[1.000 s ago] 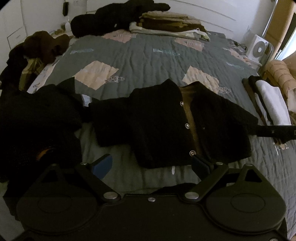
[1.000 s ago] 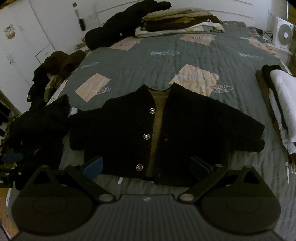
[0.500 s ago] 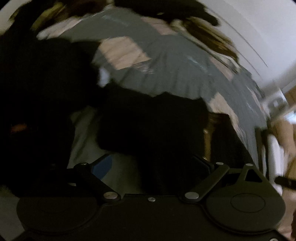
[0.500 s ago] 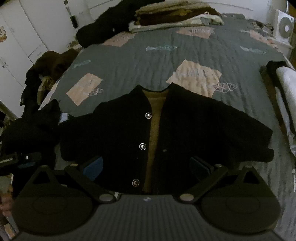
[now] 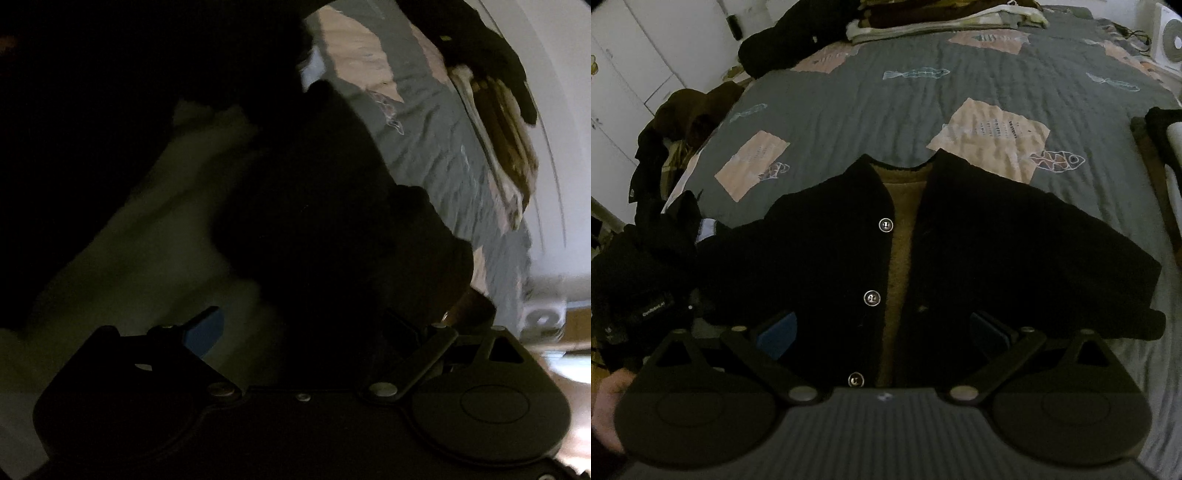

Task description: Fold clothes

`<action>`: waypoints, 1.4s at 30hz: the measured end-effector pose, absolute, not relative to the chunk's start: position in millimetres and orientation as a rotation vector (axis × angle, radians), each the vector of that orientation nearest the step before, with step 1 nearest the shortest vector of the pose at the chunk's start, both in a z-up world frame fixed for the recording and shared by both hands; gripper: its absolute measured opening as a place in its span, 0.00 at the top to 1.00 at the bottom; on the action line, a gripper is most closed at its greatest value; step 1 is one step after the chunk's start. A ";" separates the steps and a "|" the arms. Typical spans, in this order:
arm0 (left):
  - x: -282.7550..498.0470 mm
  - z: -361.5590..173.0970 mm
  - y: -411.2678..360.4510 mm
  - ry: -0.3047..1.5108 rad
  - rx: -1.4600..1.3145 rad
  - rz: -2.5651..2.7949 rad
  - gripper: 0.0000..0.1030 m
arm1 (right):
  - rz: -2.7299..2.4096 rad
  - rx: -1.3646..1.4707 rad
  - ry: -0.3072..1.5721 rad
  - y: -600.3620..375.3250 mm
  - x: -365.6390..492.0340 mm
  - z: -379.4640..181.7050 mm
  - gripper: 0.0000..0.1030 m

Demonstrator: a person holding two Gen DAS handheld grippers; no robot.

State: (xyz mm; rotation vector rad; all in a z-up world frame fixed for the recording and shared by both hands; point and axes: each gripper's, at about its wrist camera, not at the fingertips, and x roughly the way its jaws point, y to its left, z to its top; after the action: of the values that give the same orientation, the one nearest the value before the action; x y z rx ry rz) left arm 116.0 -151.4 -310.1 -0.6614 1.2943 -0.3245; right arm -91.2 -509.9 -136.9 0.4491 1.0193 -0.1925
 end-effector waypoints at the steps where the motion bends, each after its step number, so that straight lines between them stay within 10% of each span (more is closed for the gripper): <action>1: 116.9 -313.8 -149.6 1.287 -0.687 -0.315 0.10 | -0.192 0.454 1.022 -511.5 -90.7 -138.1 0.03; 11: 134.8 -344.0 -140.6 1.206 -0.971 -0.188 0.18 | -0.195 0.467 1.035 -523.8 -96.1 -145.8 0.03; 16: 132.7 -338.6 -145.8 1.149 -0.952 -0.209 0.81 | -0.204 0.470 1.037 -529.4 -102.3 -145.3 0.03; 42: 10.2 -158.3 -415.6 0.880 -0.258 -1.117 0.87 | -0.382 0.650 0.866 -631.5 -206.8 -131.0 0.03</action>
State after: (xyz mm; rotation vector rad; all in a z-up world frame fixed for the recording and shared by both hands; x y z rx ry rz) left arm 10.2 -415.6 -158.3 -0.2577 0.8804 -1.1175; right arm -206.8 -631.5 -131.0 0.6501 0.8659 -0.3822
